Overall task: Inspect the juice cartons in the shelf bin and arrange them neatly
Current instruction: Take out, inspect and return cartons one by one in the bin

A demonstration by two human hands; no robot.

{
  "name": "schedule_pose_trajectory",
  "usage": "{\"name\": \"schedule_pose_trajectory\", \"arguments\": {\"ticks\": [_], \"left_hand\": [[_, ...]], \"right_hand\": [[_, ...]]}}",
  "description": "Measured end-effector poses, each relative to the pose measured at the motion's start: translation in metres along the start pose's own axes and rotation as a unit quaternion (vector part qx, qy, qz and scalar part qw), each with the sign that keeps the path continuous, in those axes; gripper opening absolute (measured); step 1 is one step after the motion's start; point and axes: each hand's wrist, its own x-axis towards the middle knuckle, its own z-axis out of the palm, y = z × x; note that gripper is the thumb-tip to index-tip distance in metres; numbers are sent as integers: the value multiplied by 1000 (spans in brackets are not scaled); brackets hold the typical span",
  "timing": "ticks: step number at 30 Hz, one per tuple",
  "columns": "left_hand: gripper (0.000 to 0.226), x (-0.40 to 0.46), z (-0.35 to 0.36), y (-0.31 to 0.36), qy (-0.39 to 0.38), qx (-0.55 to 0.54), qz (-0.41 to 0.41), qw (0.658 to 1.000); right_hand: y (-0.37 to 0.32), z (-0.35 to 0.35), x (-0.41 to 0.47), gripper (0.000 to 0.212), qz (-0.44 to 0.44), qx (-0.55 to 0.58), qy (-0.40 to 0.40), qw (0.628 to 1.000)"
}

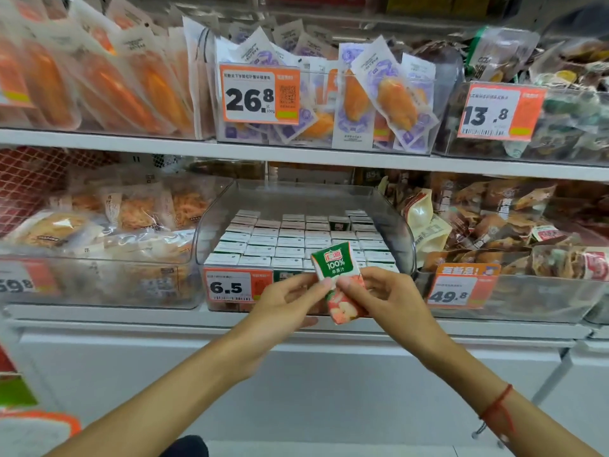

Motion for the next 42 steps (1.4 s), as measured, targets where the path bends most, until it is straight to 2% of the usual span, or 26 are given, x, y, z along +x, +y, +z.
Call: {"name": "schedule_pose_trajectory", "arguments": {"ticks": [2, 5, 12, 16, 21, 29, 35, 39, 42], "left_hand": [[26, 1, 2, -5, 5, 16, 7, 1000], [32, 1, 3, -8, -16, 43, 3, 999], [31, 4, 8, -10, -29, 55, 22, 998], [33, 4, 6, -10, -17, 30, 32, 999], [21, 8, -1, -5, 53, -53, 47, 996], [18, 9, -3, -5, 61, -72, 42, 995], [15, 10, -3, -7, 78, -67, 61, 993], [20, 12, -6, -8, 101, -42, 88, 990], [14, 13, -3, -9, 90, -48, 71, 992]], "right_hand": [[3, 1, -1, 39, 31, -2, -2, 1000], [5, -2, -2, 49, 68, -2, -1, 998], [4, -4, -4, 41, 108, 48, -5, 993], [6, -7, -4, 46, 150, 74, -32, 985], [5, -6, -5, 35, 140, 117, -98, 978], [5, -6, -5, 51, 138, 147, -136, 970], [8, -5, -6, 47, 121, 139, -100, 978], [10, -2, -6, 59, 134, 94, -60, 985], [6, 3, -9, 55, 104, 23, -24, 994]]}}
